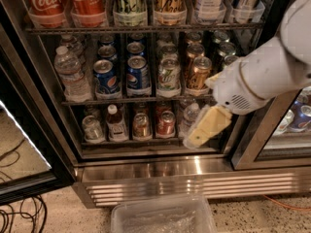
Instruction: Pick coke can from bottom shelf of fridge
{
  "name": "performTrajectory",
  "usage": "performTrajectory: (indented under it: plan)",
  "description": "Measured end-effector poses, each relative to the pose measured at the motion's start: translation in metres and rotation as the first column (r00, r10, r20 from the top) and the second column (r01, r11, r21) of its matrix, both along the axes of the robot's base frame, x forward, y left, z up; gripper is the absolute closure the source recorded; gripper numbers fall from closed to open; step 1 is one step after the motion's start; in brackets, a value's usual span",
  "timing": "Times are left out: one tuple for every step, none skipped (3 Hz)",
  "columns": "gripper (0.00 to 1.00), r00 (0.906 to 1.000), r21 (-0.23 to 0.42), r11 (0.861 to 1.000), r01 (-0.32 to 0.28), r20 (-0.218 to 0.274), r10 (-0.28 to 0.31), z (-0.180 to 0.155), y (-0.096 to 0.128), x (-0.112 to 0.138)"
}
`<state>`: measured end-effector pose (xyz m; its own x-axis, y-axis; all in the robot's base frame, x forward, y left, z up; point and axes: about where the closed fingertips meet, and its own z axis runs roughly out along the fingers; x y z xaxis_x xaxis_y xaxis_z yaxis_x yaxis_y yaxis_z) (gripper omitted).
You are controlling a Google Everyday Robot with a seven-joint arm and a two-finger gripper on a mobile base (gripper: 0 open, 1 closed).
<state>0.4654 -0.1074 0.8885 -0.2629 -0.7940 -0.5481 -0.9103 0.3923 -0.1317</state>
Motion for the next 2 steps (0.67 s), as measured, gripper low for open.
performTrajectory:
  plan:
    - [0.00,0.9993,0.112,0.993,0.038,-0.010,-0.037,-0.032,0.048,0.000]
    - [0.00,0.9932,0.198,0.973,0.116,-0.018,-0.115,-0.058,0.081,0.006]
